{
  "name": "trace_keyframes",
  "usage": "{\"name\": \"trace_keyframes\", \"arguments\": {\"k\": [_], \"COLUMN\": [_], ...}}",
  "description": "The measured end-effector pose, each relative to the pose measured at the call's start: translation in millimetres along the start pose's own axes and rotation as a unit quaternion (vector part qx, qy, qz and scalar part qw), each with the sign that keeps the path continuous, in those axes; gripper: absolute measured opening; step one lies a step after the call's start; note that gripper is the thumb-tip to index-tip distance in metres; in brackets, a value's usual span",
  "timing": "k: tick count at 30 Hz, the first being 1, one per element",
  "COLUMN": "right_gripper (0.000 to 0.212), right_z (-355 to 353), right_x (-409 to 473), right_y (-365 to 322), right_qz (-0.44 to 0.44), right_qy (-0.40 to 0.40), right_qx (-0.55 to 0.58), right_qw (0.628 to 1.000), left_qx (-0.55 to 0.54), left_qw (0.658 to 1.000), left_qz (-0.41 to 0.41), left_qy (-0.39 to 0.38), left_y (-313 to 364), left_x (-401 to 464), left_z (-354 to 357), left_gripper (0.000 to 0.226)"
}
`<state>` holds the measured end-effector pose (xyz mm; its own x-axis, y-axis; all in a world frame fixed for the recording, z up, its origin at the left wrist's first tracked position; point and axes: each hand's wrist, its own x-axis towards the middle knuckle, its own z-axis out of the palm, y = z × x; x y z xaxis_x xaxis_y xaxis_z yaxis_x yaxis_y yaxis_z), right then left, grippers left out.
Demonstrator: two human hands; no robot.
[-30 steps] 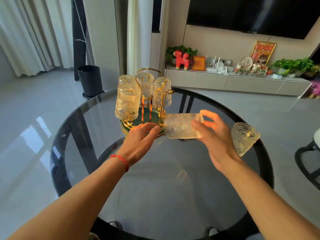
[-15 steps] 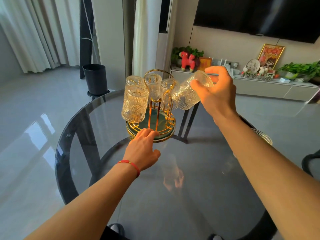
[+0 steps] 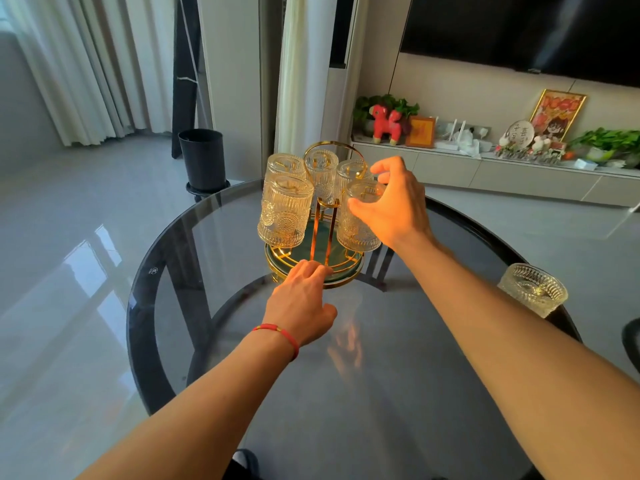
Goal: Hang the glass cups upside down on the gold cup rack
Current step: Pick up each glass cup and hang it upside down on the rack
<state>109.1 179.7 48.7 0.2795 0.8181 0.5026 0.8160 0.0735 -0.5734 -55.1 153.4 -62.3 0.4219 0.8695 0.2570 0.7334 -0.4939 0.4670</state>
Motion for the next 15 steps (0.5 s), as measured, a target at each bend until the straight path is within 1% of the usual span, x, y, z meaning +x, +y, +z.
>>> {"name": "trace_keyframes", "arguments": {"k": [4, 8, 11, 13, 15], "right_gripper": [0.054, 0.054, 0.052, 0.046, 0.043], "right_z": [3.2, -2.4, -10.0, -18.5, -28.9], "right_x": [-4.3, -12.0, -29.5, -46.3, -66.7], "right_y": [6.8, 10.6, 17.5, 26.0, 39.1], "right_qz": [-0.028, -0.06, -0.081, -0.079, -0.076], "right_qy": [-0.003, -0.034, -0.022, -0.002, -0.004], "right_qx": [-0.007, 0.001, 0.018, 0.019, 0.01], "right_qw": [1.0, 0.998, 0.996, 0.997, 0.997], "left_qx": [0.01, 0.017, -0.013, -0.043, -0.081], "left_qw": [1.0, 1.0, 0.999, 0.996, 0.991], "left_qz": [-0.002, 0.006, 0.01, 0.037, 0.072], "left_qy": [0.001, 0.009, 0.043, 0.066, 0.075], "left_y": [1.1, 3.4, 11.8, 21.8, 32.8], "left_x": [0.2, -1.4, -3.6, -4.9, -7.6], "left_z": [-0.4, -0.6, -1.9, -2.1, -0.9], "left_gripper": [0.059, 0.055, 0.05, 0.05, 0.055]}}
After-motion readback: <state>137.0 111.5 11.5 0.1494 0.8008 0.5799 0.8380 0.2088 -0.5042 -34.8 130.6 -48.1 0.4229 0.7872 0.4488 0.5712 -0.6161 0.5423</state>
